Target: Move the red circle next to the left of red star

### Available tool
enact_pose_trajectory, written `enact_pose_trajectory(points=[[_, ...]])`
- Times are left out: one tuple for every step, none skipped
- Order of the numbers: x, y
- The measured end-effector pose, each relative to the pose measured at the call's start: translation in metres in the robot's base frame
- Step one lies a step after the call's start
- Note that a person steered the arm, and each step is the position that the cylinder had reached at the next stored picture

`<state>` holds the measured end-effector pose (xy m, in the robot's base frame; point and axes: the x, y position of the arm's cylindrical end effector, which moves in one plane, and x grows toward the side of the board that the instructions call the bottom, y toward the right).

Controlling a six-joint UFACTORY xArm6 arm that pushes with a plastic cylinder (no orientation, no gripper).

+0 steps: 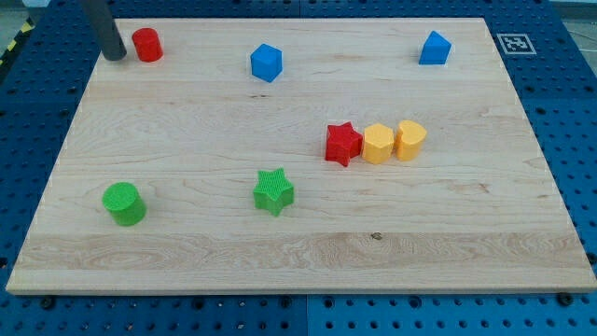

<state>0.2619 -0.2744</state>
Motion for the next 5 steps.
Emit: enact_pose_trajectory(points=[[-0.021,-0.001],[-0.036,-0.001],[-0.07,-0.001],[-0.071,0.002],[-0.068,0.022]])
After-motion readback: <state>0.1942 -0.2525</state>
